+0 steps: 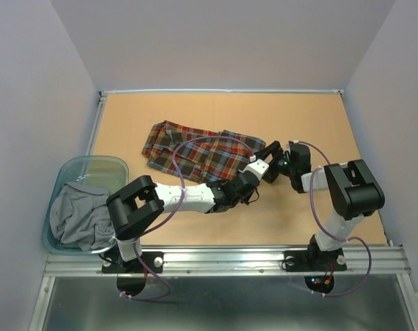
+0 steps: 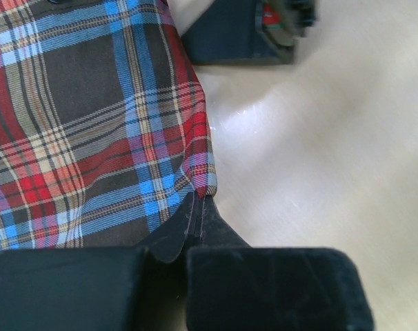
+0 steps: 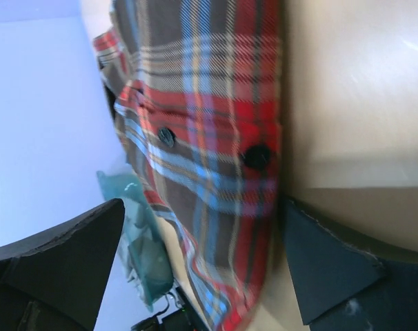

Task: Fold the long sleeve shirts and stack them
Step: Fold the shirt

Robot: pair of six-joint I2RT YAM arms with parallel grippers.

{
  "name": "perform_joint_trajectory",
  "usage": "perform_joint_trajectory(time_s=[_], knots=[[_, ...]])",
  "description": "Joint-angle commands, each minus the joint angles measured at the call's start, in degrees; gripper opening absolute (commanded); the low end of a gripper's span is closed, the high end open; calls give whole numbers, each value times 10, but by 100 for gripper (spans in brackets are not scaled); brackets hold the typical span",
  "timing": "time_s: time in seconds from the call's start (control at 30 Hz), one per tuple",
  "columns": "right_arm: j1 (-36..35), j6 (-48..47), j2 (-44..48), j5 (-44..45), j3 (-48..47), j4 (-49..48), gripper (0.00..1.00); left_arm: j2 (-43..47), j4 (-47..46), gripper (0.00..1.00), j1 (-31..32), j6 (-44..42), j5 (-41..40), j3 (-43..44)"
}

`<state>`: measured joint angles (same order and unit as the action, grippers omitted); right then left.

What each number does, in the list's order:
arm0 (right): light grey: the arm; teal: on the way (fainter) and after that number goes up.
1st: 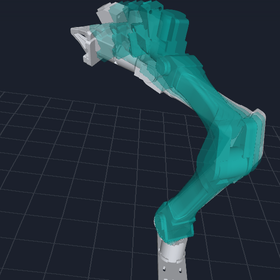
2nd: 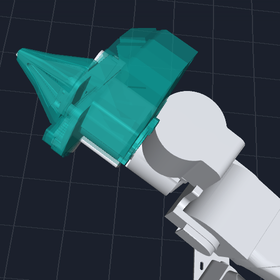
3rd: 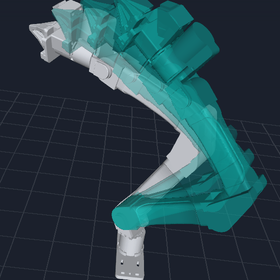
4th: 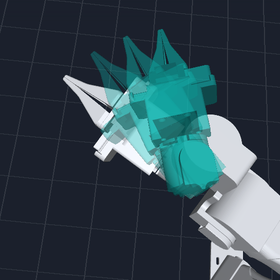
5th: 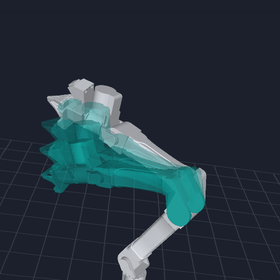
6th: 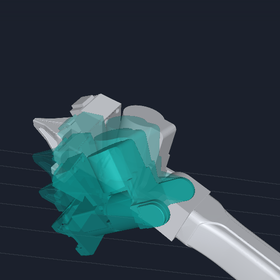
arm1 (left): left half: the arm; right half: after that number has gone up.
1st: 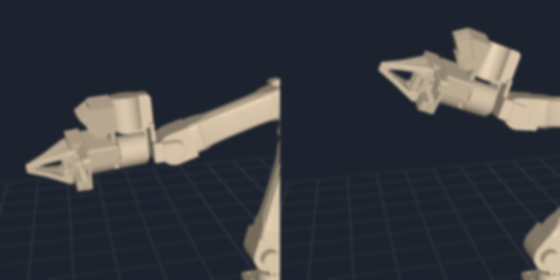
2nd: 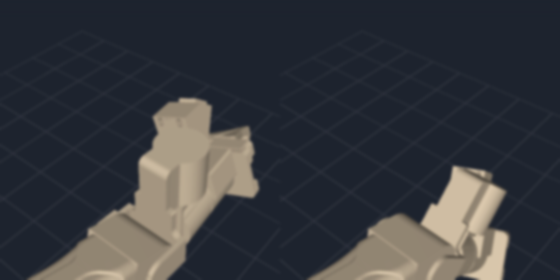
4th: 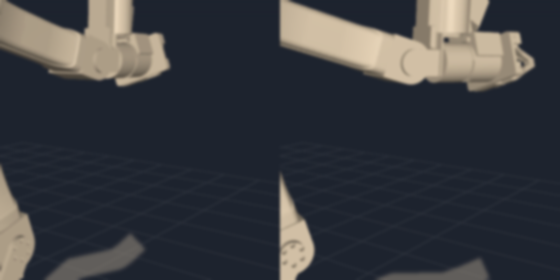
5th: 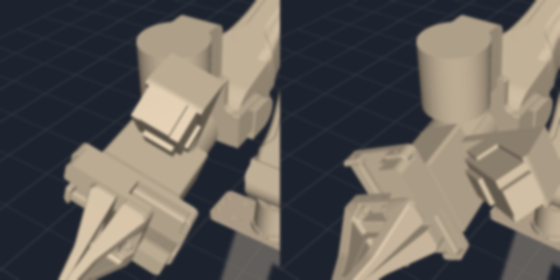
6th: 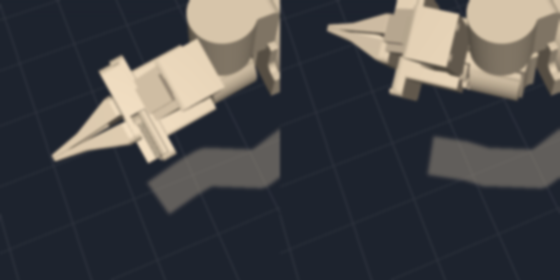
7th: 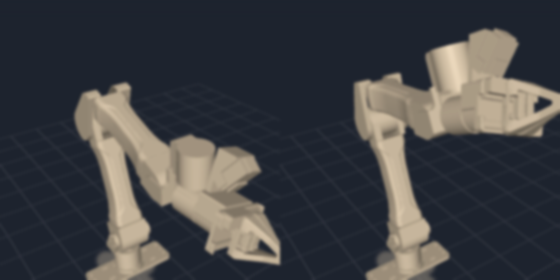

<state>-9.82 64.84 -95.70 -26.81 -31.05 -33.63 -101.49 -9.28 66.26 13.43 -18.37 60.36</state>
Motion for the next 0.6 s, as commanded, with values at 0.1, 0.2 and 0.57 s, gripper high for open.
perform_joint_trajectory(time_s=[0.1,0.2,0.57], knots=[[-8,3,-125,-35,-28,-97,87,31,-7,0,1,32,12,10],[-8,-9,-137,-34,-45,-98,77,26,-8,0,2,46,23,17],[-6,-44,-181,-54,-96,-90,3,32,-4,21,5,84,18,43]])
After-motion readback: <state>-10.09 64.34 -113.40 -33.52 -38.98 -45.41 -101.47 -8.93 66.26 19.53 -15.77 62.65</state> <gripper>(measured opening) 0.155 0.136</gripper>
